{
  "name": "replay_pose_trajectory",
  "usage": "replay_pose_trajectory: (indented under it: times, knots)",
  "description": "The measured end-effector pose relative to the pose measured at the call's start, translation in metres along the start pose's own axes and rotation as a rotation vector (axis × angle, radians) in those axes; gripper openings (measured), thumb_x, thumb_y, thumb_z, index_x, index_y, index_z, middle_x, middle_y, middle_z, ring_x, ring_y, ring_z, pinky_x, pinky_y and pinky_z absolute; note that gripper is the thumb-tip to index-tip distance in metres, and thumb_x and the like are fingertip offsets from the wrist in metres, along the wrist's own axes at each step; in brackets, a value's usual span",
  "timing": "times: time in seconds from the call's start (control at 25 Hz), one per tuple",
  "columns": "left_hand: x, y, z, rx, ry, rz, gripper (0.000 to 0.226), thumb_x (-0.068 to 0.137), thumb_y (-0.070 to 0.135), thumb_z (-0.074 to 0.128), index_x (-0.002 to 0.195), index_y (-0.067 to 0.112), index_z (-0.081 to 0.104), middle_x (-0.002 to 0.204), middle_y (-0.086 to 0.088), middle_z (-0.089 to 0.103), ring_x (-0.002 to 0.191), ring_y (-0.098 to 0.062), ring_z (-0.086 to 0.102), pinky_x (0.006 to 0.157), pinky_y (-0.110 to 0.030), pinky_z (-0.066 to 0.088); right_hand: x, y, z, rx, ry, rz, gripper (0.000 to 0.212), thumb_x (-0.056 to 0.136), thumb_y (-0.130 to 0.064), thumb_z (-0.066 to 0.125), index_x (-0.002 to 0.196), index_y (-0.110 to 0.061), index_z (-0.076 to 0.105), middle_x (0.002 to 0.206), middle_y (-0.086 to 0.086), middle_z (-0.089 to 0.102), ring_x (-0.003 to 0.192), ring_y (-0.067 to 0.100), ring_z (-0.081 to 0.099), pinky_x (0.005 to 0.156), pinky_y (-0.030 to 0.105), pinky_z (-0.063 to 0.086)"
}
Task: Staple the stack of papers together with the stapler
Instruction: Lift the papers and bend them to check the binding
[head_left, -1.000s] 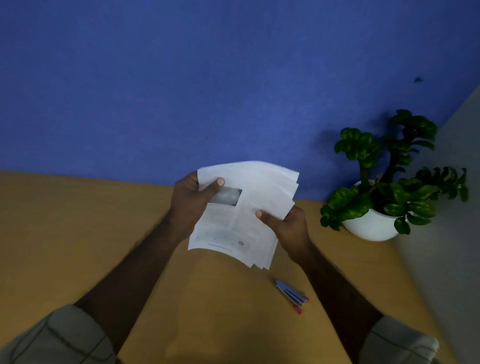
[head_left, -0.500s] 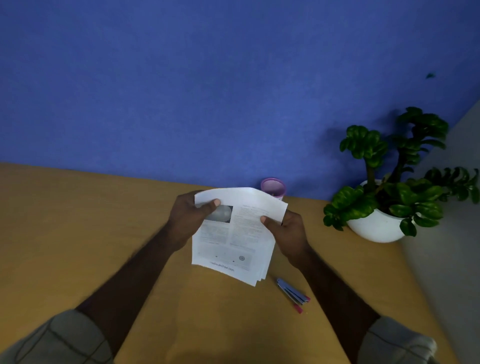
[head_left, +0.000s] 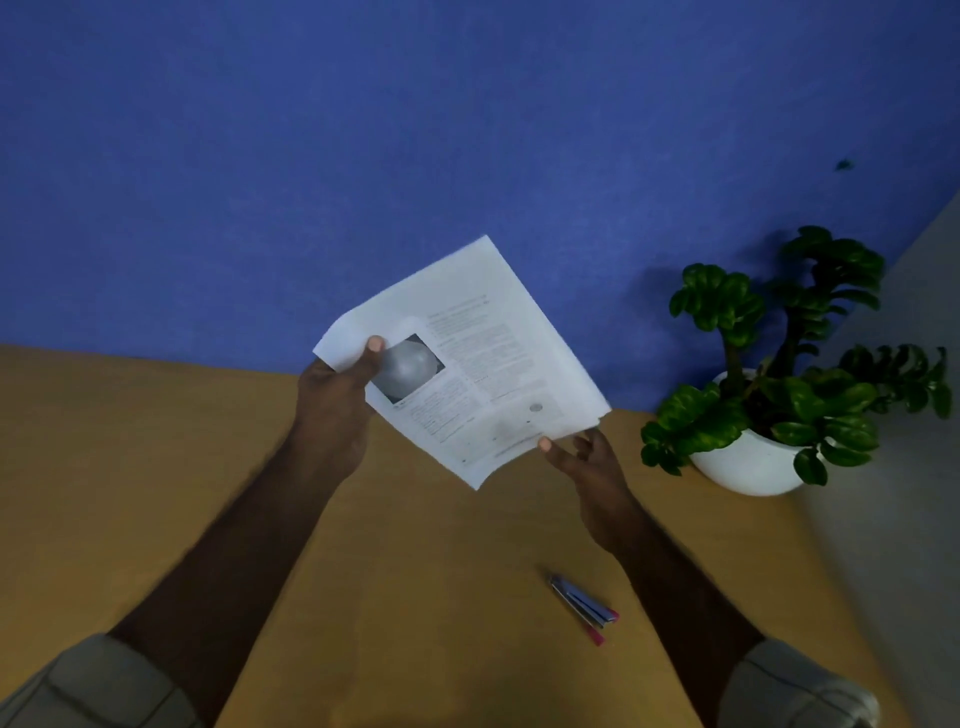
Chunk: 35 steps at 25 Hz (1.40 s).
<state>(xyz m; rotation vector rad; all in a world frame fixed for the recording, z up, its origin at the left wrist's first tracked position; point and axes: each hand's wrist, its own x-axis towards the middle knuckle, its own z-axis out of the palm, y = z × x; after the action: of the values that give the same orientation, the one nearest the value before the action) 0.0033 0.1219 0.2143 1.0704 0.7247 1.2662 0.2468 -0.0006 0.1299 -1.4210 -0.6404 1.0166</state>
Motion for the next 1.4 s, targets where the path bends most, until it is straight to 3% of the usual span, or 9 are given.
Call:
replay_pose_trajectory:
  times: [0.2,0.32,0.48,0.68,0.84,1.08,1.2,1.28,1.4]
  knots:
    - [0.003,-0.01,0.001,-0.198,0.018,-0.166,0.04,0.094,0.027,0.067,0.131,0.013,0.061,0.134,-0.003,0.065,0.125,-0.02,0.061,0.104,-0.045,0.048,-0.007,-0.015,0.007,0.351,-0.296,-0.063,0.052,0.09,-0.004,0.061,0.138,-0.022,0.051,0.135,0.007,0.061,0.123,0.028,0.058,0.098,0.048,0.048]
    - [0.003,-0.016,-0.008,-0.264,0.031,-0.309,0.029,0.097,0.023,0.062,0.124,0.013,0.065,0.127,-0.004,0.07,0.114,-0.02,0.068,0.089,-0.04,0.06,-0.004,-0.026,0.004,0.364,-0.252,-0.064,0.041,0.09,0.002,0.059,0.124,-0.021,0.063,0.13,0.01,0.064,0.119,0.03,0.061,0.095,0.048,0.051]
    - [0.017,-0.016,-0.039,-0.031,-0.105,-0.454,0.031,0.094,0.011,0.061,0.125,0.012,0.066,0.133,-0.01,0.066,0.108,-0.021,0.07,0.085,-0.035,0.061,0.003,-0.025,-0.017,0.267,-0.186,-0.007,0.038,0.087,0.005,0.062,0.117,-0.018,0.065,0.124,0.009,0.068,0.112,0.032,0.065,0.088,0.048,0.055]
    - [0.025,-0.006,-0.067,0.275,-0.418,-0.566,0.057,0.078,0.033,0.078,0.129,0.011,0.064,0.129,-0.01,0.069,0.117,-0.029,0.066,0.099,-0.045,0.052,0.005,-0.015,-0.038,0.011,-0.243,0.088,0.037,0.084,0.002,0.068,0.118,-0.01,0.064,0.12,0.012,0.069,0.106,0.036,0.067,0.091,0.056,0.052]
    - [0.01,-0.035,-0.054,0.415,-0.221,-0.459,0.027,0.087,0.01,0.071,0.115,0.011,0.07,0.113,-0.005,0.076,0.108,-0.03,0.07,0.092,-0.047,0.055,0.002,-0.01,-0.019,-0.275,-0.127,0.032,0.025,0.083,-0.004,0.072,0.105,-0.015,0.07,0.11,0.007,0.074,0.094,0.028,0.071,0.076,0.04,0.057]
    - [-0.025,-0.08,-0.042,0.222,0.104,-0.228,0.027,0.084,0.002,0.074,0.11,0.01,0.072,0.104,0.001,0.077,0.094,-0.015,0.074,0.075,-0.03,0.059,-0.015,0.025,0.021,-0.217,0.077,-0.194,0.028,0.09,-0.013,0.067,0.116,-0.021,0.064,0.102,-0.018,0.068,0.086,0.0,0.067,0.063,0.016,0.054]
    - [-0.039,-0.093,-0.049,0.269,0.144,-0.241,0.025,0.081,0.0,0.077,0.098,0.017,0.074,0.086,0.013,0.078,0.085,-0.009,0.075,0.062,-0.019,0.058,-0.026,0.062,0.019,-0.231,0.078,-0.107,0.031,0.084,-0.012,0.074,0.113,-0.019,0.066,0.102,-0.012,0.072,0.094,0.008,0.071,0.066,0.021,0.058]
    - [-0.05,-0.102,-0.058,0.342,0.1,-0.293,0.029,0.079,-0.001,0.078,0.094,0.023,0.074,0.086,0.014,0.078,0.09,-0.012,0.074,0.063,-0.021,0.057,-0.032,0.087,0.012,-0.358,0.012,-0.02,0.037,0.076,-0.008,0.079,0.107,-0.023,0.066,0.104,-0.004,0.071,0.101,0.02,0.069,0.069,0.027,0.061]
    - [-0.057,-0.103,-0.061,0.34,0.093,-0.287,0.026,0.078,0.005,0.081,0.1,0.019,0.075,0.095,0.005,0.079,0.092,-0.018,0.075,0.069,-0.028,0.057,-0.039,0.097,0.009,-0.312,-0.004,-0.012,0.046,0.071,-0.008,0.083,0.107,-0.029,0.064,0.107,0.001,0.069,0.105,0.023,0.067,0.08,0.042,0.06]
